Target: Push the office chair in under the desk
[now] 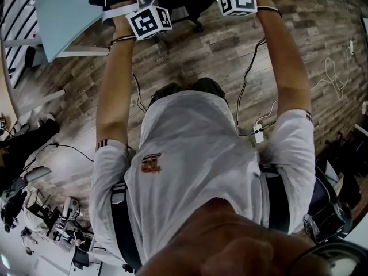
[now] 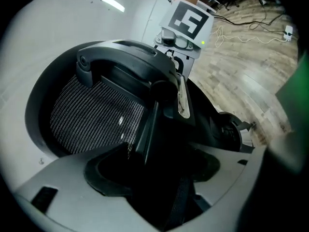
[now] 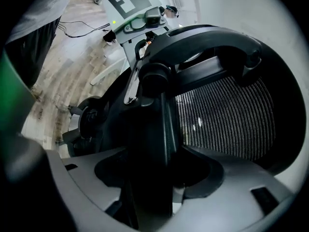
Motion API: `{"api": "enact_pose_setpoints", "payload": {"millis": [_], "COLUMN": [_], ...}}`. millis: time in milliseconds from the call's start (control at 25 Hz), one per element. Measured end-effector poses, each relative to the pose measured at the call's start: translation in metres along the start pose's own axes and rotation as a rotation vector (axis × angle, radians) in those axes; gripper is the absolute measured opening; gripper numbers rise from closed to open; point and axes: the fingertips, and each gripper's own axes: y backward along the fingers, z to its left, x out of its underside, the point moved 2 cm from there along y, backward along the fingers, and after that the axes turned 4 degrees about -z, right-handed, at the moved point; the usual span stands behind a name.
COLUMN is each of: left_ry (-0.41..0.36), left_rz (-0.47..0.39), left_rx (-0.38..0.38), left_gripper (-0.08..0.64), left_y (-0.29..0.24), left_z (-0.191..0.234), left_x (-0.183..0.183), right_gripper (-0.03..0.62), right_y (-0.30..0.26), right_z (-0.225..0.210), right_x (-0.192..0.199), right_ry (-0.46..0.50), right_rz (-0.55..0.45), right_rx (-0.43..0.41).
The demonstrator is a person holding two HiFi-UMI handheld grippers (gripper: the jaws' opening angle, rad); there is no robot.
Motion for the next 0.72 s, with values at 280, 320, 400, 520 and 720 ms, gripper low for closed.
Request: {"api": "enact_pose_setpoints", "payload": {"millis": [280,320,400,520,720], "left_ry": [0.008,0.009,0.009,0.012,0.017], "left_rz": [-0.002,0.004,0.014,0.033,0.068], "left_rx": [-0.008,-0.01,-0.015,-0.014,-0.016], "left_gripper": [0.344,0.344,0.344,0.344,0.344], "left_y": [-0.024,-0.027,-0.032,-0.037,-0.049], "left_z": [-0.001,0.0,0.0,0.0,-0.002], "left_x": [-0.014,-0.016,-0.021,-0.029,-0.041], "right_gripper": [0.261,0.261,0.261,0.261,0.262], "right_y": [-0.014,-0.015,-0.016,-0.015,-0.017], "right_z": [-0.007,-0.008,-0.011,-0.013,-0.016], "right_x": [0.028,0.032,0.038,0.046,0.063], "right_ry": [-0.004,-0.004,0.0,0.001,0.001], "right_rz": [-0.01,-0.017,-0.034,-0.054,-0.089], "right_rx": [-0.001,-0.001,0.0,-0.003,-0.011]}}
